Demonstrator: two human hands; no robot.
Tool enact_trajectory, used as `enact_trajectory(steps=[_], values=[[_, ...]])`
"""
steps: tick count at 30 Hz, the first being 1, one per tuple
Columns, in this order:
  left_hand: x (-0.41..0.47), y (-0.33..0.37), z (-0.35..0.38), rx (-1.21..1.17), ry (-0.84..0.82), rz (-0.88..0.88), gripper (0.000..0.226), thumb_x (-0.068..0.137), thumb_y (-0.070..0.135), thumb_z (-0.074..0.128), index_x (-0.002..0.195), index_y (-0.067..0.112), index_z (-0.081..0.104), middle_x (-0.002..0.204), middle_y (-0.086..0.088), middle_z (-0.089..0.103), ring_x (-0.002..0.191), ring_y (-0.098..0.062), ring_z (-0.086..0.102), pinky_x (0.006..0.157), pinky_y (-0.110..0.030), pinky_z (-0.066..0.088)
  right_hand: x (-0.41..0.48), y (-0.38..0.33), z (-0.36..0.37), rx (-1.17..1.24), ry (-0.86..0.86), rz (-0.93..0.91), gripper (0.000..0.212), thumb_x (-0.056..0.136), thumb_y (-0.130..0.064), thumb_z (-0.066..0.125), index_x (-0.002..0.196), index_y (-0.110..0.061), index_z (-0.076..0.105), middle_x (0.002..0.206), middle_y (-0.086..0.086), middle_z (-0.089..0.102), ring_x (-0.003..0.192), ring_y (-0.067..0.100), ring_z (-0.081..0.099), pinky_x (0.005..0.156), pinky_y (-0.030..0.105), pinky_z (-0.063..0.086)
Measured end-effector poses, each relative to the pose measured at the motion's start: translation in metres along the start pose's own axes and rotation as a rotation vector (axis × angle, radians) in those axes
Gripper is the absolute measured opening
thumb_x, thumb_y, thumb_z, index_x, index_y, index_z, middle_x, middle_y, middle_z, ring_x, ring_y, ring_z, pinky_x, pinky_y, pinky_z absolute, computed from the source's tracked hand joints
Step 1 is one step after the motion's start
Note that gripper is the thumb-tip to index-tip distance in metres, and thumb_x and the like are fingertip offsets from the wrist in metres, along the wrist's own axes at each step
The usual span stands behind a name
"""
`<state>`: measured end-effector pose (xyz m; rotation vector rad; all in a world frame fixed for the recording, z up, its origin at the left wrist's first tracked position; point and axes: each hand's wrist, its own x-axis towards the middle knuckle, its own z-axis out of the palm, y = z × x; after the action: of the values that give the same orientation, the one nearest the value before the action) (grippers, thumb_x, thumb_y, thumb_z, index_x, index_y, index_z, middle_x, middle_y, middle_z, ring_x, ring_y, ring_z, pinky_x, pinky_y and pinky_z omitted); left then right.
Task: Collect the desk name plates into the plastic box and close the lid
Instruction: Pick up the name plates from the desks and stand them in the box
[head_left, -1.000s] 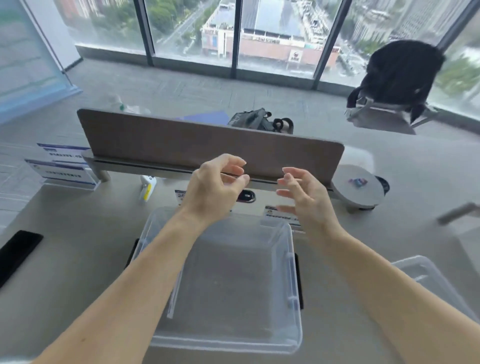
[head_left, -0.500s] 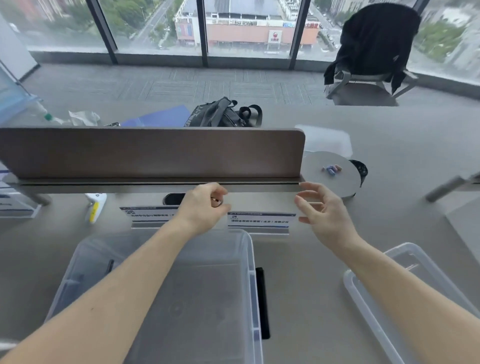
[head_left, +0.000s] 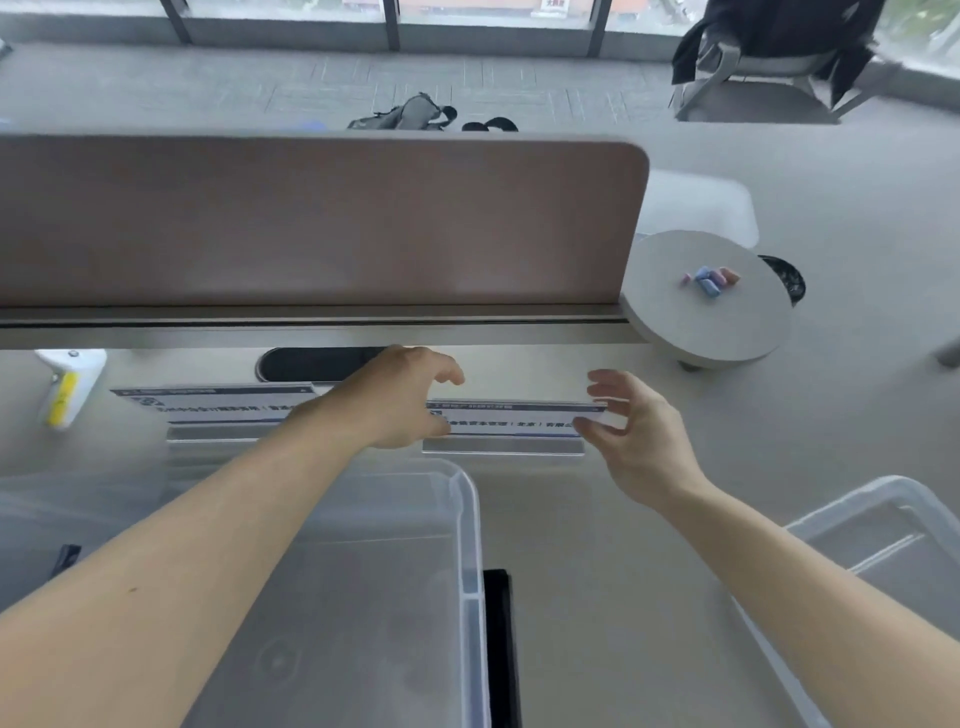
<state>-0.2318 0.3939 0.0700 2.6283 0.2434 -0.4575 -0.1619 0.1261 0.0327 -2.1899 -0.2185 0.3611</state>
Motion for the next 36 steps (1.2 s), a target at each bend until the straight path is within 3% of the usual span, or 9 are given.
enact_trajectory(steps=[4, 8, 10, 14, 18, 24, 27, 33, 36], values=[[0.013, 0.0, 0.014, 0.023, 0.013, 0.033, 0.016, 0.086, 0.024, 0.077, 0.102, 0.024, 0.078, 0.102, 0.007, 0.074, 0.096, -0.02, 0.067, 0.081, -0.03, 0.055, 0.003, 0.006, 0.009, -0.055, 0.06, -0.011, 0.019, 0.09, -0.009, 0.074, 0.104, -0.021, 0.073, 0.101, -0.002, 0.073, 0.101, 0.018, 0.069, 0.072, 0.005, 0.049], [0.013, 0.003, 0.015, 0.03, 0.077, 0.029, 0.008, 0.088, 0.021, 0.075, 0.085, 0.015, 0.079, 0.081, -0.006, 0.073, 0.08, -0.029, 0.067, 0.071, -0.037, 0.057, 0.0, 0.006, 0.01, -0.08, 0.059, 0.009, 0.009, 0.092, -0.012, 0.072, 0.094, -0.02, 0.073, 0.091, 0.005, 0.074, 0.093, 0.023, 0.072, 0.082, 0.035, 0.058], [0.008, 0.006, 0.009, 0.038, 0.095, 0.036, 0.009, 0.089, 0.02, 0.074, 0.084, 0.014, 0.078, 0.077, -0.008, 0.071, 0.076, -0.03, 0.065, 0.068, -0.035, 0.054, -0.003, 0.003, 0.008, -0.071, 0.075, -0.015, 0.01, 0.091, -0.012, 0.073, 0.091, -0.022, 0.072, 0.089, 0.007, 0.075, 0.089, 0.023, 0.073, 0.078, 0.032, 0.056], [-0.012, 0.017, -0.019, 0.058, 0.141, 0.075, 0.016, 0.092, 0.025, 0.07, 0.084, 0.013, 0.074, 0.074, -0.007, 0.069, 0.08, -0.032, 0.063, 0.071, -0.037, 0.053, -0.015, -0.016, -0.012, -0.029, 0.123, -0.081, 0.009, 0.09, -0.013, 0.076, 0.088, -0.021, 0.073, 0.087, -0.005, 0.076, 0.09, 0.008, 0.072, 0.064, 0.005, 0.044], [-0.04, 0.036, -0.059, 0.098, 0.173, 0.109, 0.015, 0.097, 0.027, 0.065, 0.089, 0.02, 0.076, 0.074, -0.001, 0.071, 0.074, -0.025, 0.062, 0.075, -0.036, 0.054, -0.033, -0.053, -0.043, -0.001, 0.139, -0.16, 0.01, 0.091, -0.016, 0.076, 0.086, -0.025, 0.074, 0.087, -0.012, 0.075, 0.09, -0.003, 0.071, 0.064, 0.008, 0.047], [-0.105, 0.072, -0.127, 0.064, 0.218, 0.146, 0.014, 0.098, 0.025, 0.065, 0.091, 0.03, 0.076, 0.069, 0.008, 0.061, 0.063, -0.011, 0.061, 0.069, -0.028, 0.05, -0.06, -0.123, -0.093, -0.038, 0.171, -0.329, 0.008, 0.09, -0.018, 0.078, 0.09, -0.025, 0.075, 0.083, -0.018, 0.073, 0.09, 0.005, 0.074, 0.082, 0.016, 0.053], [-0.144, 0.086, -0.159, 0.088, 0.271, 0.163, 0.012, 0.099, 0.023, 0.064, 0.093, 0.027, 0.074, 0.07, 0.014, 0.059, 0.062, -0.005, 0.057, 0.068, -0.028, 0.045, -0.081, -0.161, -0.112, -0.049, 0.2, -0.397, 0.013, 0.089, -0.02, 0.078, 0.087, -0.032, 0.073, 0.083, -0.019, 0.073, 0.089, 0.002, 0.073, 0.084, 0.029, 0.055], [-0.221, 0.111, -0.205, 0.153, 0.313, 0.299, 0.008, 0.099, 0.024, 0.063, 0.103, 0.029, 0.067, 0.091, 0.012, 0.073, 0.077, -0.008, 0.07, 0.075, -0.028, 0.056, -0.143, -0.236, -0.125, -0.076, 0.134, -0.526, 0.02, 0.091, -0.018, 0.077, 0.083, -0.036, 0.07, 0.077, -0.012, 0.071, 0.082, 0.006, 0.07, 0.072, 0.026, 0.054], [-0.254, 0.112, -0.207, 0.217, 0.313, 0.325, 0.007, 0.098, 0.034, 0.067, 0.1, 0.032, 0.073, 0.084, 0.013, 0.072, 0.078, -0.012, 0.071, 0.074, -0.036, 0.059, -0.169, -0.259, -0.116, -0.124, 0.088, -0.583, 0.014, 0.093, -0.019, 0.075, 0.089, -0.033, 0.072, 0.077, -0.014, 0.07, 0.08, 0.007, 0.073, 0.069, 0.015, 0.052]])
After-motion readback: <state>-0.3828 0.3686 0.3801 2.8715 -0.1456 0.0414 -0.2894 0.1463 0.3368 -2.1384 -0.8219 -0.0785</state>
